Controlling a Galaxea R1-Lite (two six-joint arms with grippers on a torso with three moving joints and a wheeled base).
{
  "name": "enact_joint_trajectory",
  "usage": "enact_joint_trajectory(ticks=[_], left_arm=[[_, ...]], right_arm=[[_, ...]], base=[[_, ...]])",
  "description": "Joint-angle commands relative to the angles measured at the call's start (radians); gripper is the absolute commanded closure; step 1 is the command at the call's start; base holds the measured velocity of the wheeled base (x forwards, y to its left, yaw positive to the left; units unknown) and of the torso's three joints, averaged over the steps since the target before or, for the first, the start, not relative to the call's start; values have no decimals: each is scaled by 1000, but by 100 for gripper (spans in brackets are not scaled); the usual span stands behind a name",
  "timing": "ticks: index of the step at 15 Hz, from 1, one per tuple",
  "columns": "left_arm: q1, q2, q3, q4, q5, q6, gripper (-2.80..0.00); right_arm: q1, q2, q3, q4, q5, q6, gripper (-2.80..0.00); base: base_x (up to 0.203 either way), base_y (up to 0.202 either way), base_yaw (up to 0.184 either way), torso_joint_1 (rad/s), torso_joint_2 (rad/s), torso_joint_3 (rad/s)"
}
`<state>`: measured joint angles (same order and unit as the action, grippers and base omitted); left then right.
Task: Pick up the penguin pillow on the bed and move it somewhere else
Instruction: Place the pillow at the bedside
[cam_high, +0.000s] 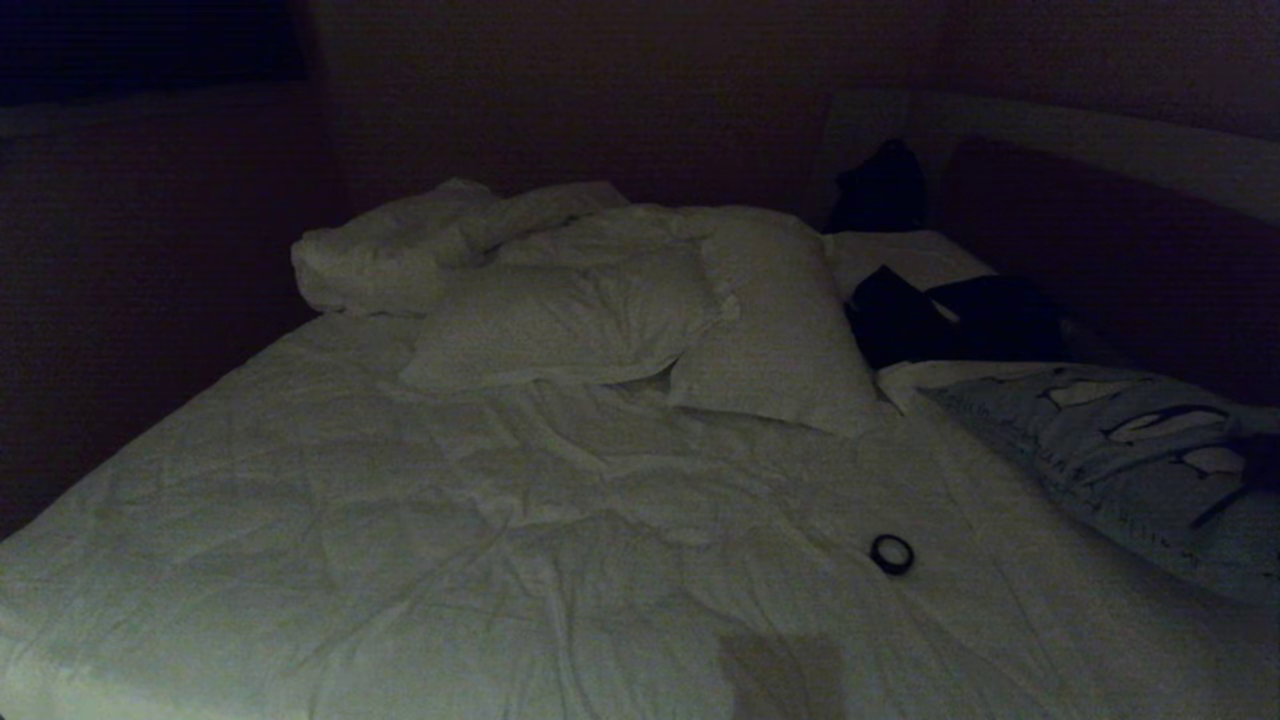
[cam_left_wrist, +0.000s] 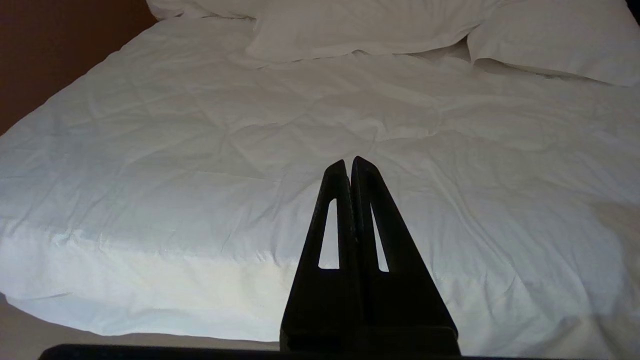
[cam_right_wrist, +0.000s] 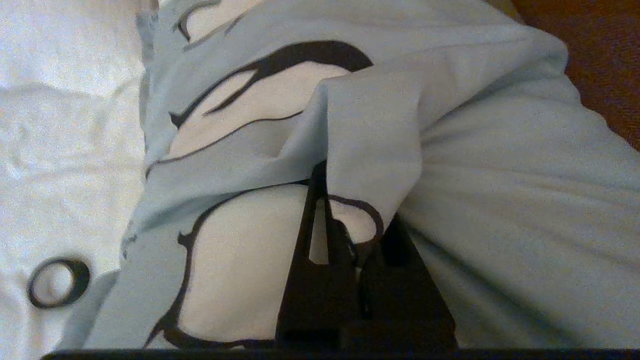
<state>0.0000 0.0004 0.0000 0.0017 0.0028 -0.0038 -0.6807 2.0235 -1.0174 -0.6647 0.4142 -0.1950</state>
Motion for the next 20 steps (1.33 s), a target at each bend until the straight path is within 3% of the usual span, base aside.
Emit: enact_joint_trajectory(ticks=[1,8,15,16,20], left_arm=[[0,0,2,0,0,-1,0],[0,0,2,0,0,-1,0],[0,0,2,0,0,-1,0],[0,0,2,0,0,-1,0],[0,0,2,0,0,-1,0]], right_arm=[[-9,8,-4,11,48,-21,-280],[-35,-197,16,68,95,10,-280],[-48,-389,6,89,126,219,-280],[-46,-396,3,87,126,251,0],[6,-443,-25,89,122,397,0]], base=[[0,0,0,0,0,0],[0,0,0,0,0,0],[0,0,0,0,0,0],[0,0,0,0,0,0],[0,0,0,0,0,0]])
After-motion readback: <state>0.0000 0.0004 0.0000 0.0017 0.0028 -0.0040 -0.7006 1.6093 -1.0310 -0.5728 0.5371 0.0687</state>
